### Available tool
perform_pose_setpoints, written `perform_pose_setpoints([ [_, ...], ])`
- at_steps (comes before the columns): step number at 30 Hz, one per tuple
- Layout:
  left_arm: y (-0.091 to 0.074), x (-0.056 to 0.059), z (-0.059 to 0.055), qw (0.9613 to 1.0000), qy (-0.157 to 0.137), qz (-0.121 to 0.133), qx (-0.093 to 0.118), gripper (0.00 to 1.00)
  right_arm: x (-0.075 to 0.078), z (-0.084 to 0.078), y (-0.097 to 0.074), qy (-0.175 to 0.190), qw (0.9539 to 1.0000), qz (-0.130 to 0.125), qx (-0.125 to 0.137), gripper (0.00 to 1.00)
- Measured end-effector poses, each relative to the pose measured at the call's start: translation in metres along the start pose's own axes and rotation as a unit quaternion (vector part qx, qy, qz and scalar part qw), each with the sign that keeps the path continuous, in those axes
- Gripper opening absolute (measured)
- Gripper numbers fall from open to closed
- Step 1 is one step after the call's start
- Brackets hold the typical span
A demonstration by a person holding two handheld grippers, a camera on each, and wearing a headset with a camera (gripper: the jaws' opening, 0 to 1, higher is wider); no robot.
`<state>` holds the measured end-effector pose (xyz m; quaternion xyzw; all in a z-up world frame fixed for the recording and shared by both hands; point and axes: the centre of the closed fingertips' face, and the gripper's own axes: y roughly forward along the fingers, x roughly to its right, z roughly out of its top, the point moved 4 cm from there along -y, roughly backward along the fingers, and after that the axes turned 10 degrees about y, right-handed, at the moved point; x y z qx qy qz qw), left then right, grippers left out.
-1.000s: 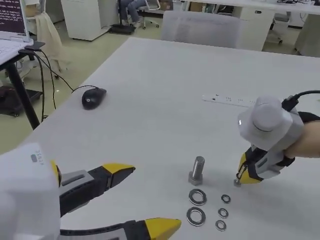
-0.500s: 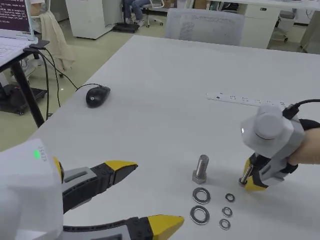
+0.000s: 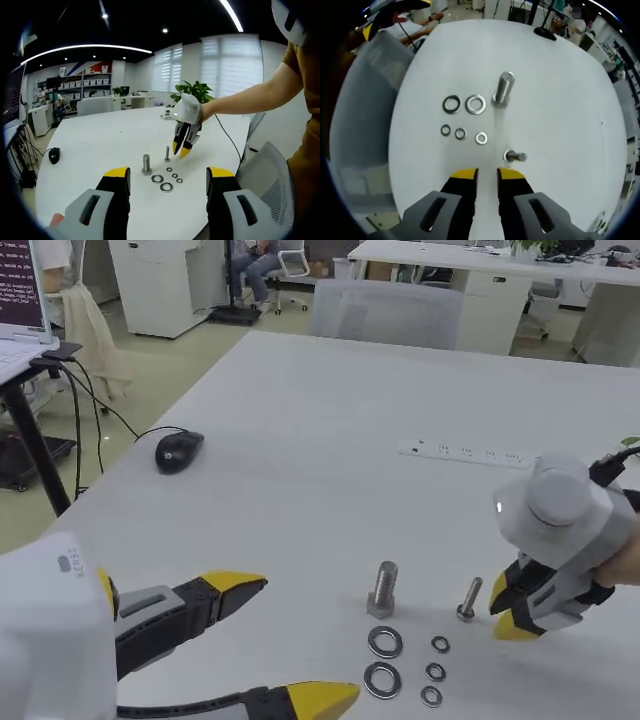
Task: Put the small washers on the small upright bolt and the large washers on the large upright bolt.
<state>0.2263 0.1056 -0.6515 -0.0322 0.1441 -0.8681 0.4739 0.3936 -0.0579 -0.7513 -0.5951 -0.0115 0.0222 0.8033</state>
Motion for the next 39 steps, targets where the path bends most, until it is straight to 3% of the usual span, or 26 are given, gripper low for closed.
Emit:
perform_pose_setpoints([
  [8,-0.004,0.005,0.004,0.9999,0.006,-0.005,0.009,0.61,-0.044,0.017,0.016,-0.014,0.9993,0.031,0.018,0.15],
  [15,-0.008,0.007,0.008,0.9998,0.011,-0.007,0.013,0.61,-0.062,0.025,0.031,-0.007,0.9986,0.050,0.014,0.15],
  [24,-0.013,0.004,0.011,0.9997,0.014,-0.005,0.018,0.61,-0.063,0.021,0.045,0.001,0.9991,0.041,-0.004,0.16],
  [39,-0.013,0.003,0.009,0.9998,0.011,-0.001,0.018,0.61,-0.065,0.036,0.049,-0.019,0.9991,0.038,0.008,0.16],
])
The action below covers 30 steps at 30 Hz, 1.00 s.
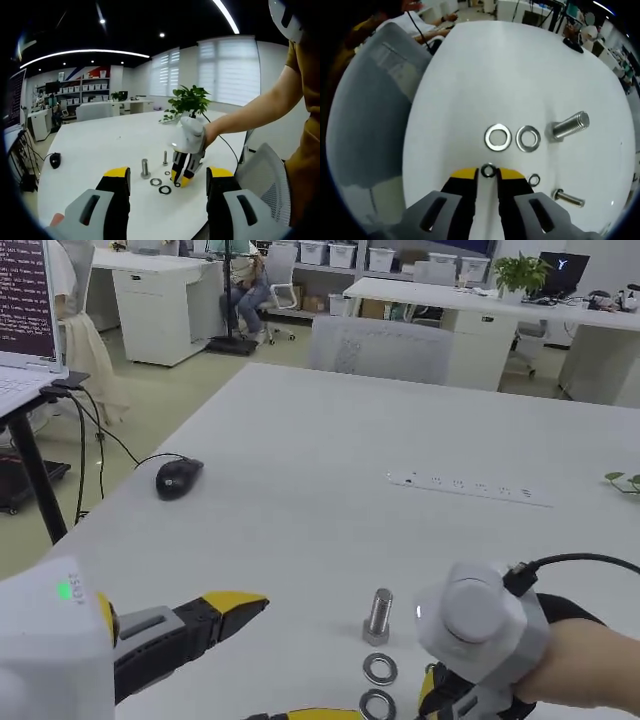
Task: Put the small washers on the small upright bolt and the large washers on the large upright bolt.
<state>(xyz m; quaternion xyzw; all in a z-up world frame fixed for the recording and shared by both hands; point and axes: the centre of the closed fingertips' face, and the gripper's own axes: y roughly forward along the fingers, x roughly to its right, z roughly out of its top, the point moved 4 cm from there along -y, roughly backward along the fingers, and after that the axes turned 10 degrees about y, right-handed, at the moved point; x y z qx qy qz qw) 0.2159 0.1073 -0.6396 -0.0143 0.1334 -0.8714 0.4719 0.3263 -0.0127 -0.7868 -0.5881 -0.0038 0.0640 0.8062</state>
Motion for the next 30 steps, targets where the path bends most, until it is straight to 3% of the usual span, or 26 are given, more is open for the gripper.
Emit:
perform_pose_setpoints([
  [5,-0.0008,-0.0001,-0.0007,1.0000,-0.003,0.004,0.001,0.61,0.0003,-0.0006,-0.0004,-0.036,0.9993,-0.005,-0.010,0.15],
  [16,-0.0006,-0.0004,0.0000,1.0000,-0.003,0.008,0.000,0.61,-0.0001,-0.0015,-0.0012,-0.064,0.9979,0.003,-0.013,0.15],
  [30,0.0009,-0.0026,-0.0012,1.0000,-0.001,0.007,-0.001,0.61,0.0009,-0.0015,-0.0018,-0.056,0.9983,-0.001,-0.014,0.12],
])
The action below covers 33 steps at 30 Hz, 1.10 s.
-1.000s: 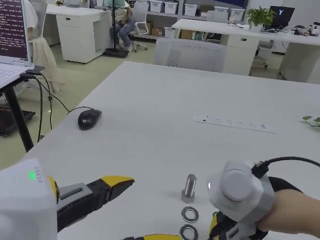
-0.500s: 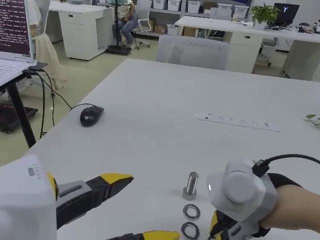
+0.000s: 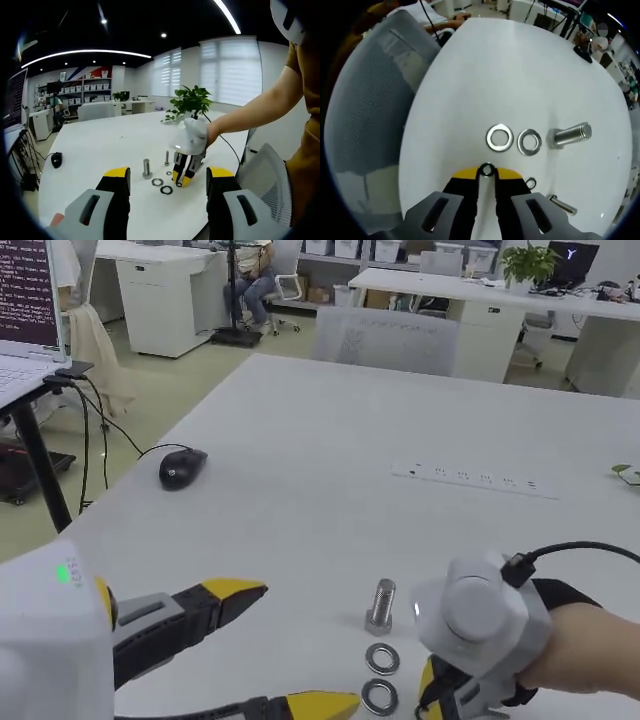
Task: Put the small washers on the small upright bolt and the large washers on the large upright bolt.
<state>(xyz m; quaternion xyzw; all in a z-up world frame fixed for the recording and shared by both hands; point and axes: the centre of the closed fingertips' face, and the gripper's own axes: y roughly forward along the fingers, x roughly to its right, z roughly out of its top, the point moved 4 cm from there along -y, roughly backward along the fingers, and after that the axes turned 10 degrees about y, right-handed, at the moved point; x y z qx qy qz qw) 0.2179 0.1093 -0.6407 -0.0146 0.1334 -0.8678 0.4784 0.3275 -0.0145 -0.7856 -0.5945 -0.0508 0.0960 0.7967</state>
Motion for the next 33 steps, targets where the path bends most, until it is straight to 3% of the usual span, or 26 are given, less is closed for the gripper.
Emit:
perform_pose_setpoints([
  [13,0.004,0.002,-0.001,1.0000,0.001,-0.006,-0.001,0.61,0.008,-0.007,-0.028,0.029,0.9994,-0.005,0.016,0.12],
  [23,0.008,0.006,0.000,0.9999,0.005,-0.015,-0.002,0.61,0.030,-0.027,-0.059,0.055,0.9977,-0.037,0.015,0.12],
  [33,0.010,0.007,0.001,0.9998,0.005,-0.017,-0.003,0.61,0.061,-0.031,-0.081,0.066,0.9946,-0.078,0.018,0.12],
])
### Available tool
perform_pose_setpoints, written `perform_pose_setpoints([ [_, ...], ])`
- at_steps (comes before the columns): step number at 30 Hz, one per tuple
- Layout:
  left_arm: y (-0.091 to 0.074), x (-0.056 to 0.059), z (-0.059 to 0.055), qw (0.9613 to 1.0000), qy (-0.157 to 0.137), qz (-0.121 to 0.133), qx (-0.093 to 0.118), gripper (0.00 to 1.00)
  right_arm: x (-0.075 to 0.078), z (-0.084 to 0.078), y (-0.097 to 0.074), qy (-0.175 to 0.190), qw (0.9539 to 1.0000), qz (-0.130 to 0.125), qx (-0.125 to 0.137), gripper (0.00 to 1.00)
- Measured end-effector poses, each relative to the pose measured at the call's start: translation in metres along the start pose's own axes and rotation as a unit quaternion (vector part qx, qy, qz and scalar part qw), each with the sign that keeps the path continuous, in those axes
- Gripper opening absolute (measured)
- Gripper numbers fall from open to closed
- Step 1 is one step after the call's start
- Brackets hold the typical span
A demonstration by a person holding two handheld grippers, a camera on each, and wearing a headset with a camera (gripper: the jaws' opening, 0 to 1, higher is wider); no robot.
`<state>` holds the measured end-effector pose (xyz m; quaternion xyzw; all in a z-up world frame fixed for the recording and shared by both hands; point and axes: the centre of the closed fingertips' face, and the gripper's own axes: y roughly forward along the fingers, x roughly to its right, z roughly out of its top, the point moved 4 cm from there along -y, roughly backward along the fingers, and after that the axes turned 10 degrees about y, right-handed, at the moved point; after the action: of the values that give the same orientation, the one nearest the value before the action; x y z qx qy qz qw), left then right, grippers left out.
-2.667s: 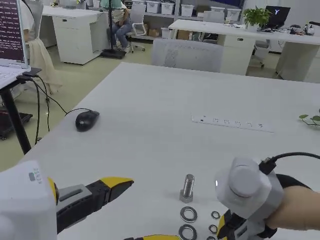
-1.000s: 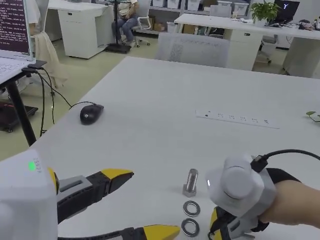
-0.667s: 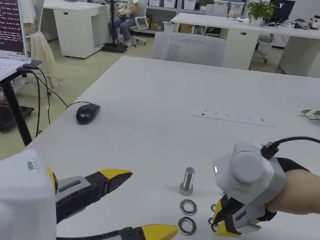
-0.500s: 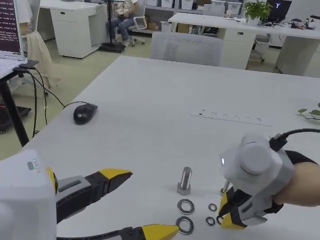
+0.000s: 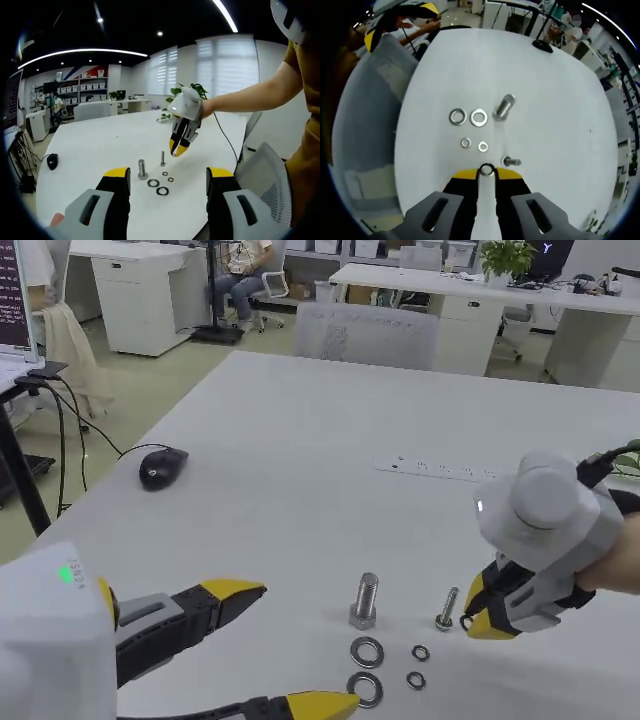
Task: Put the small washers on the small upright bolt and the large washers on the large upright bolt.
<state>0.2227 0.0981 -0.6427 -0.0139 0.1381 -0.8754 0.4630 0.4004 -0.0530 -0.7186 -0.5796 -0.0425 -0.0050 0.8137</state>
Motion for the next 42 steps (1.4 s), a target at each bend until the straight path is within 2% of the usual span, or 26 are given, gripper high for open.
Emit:
perform_pose_setpoints([
  [7,0.002,-0.001,0.000,1.0000,-0.002,0.000,-0.005,0.61,0.023,0.004,-0.007,-0.001,0.9999,-0.015,-0.005,0.12],
  [13,0.003,-0.003,-0.001,1.0000,-0.005,0.002,-0.007,0.61,0.029,0.012,-0.005,-0.010,0.9998,-0.016,-0.010,0.12],
  [23,0.004,-0.008,-0.004,0.9998,-0.011,0.005,-0.013,0.61,0.028,0.018,0.006,-0.019,0.9998,0.000,-0.009,0.12],
  [26,0.004,-0.009,-0.004,0.9998,-0.013,0.008,-0.012,0.61,0.029,0.016,0.008,-0.021,0.9997,-0.004,-0.014,0.12],
  [42,0.004,-0.010,-0.006,0.9997,-0.016,0.011,-0.014,0.61,0.029,0.010,0.023,-0.026,0.9991,0.008,-0.032,0.12],
])
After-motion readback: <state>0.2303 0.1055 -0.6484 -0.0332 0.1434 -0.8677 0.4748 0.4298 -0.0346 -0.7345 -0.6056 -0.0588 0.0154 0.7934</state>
